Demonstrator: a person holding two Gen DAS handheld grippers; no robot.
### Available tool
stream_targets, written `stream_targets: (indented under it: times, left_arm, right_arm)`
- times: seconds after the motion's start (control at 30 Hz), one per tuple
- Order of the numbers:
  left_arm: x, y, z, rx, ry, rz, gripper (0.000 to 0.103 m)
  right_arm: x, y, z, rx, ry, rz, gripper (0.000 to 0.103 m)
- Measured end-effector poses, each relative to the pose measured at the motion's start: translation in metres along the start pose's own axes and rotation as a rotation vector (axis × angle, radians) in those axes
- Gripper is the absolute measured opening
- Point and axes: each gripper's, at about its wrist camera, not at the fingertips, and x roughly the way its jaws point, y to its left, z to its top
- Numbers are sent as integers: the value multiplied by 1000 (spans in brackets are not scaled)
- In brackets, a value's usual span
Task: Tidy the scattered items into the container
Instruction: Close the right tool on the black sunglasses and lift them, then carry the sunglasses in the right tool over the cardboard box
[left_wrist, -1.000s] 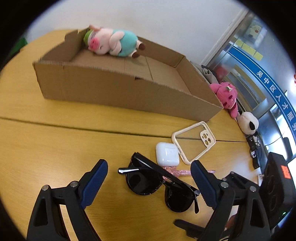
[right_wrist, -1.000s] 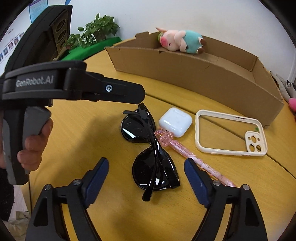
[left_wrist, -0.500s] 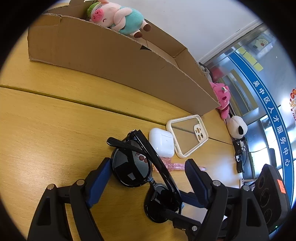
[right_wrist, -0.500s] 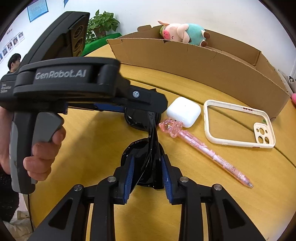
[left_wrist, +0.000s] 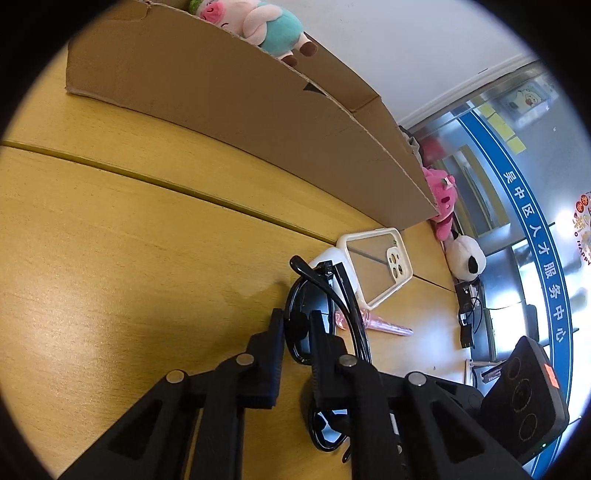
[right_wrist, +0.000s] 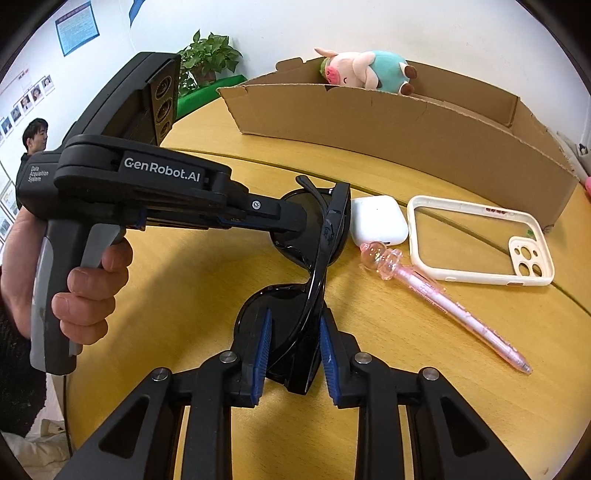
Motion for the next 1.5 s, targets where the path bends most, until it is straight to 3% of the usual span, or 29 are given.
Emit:
stream_targets:
  times: [0.33,0.83,1.13,1.5]
  left_arm:
    - [-7,-7,3,33,-4,-63,6]
    - [-53,-56,34,106,-133,-188,3]
    - [-66,-76,71,151,-175,-244,3]
    - [-81,-117,143,234,-210,-263,3]
  right_arm:
    - [-9,-15,-3,95,-34,98,26]
    - [-58,-28,40,130,-197,156,22]
    - [-75,-37,84,76,-253,101,21]
    - [-104,-60,149,28,-327,54,18]
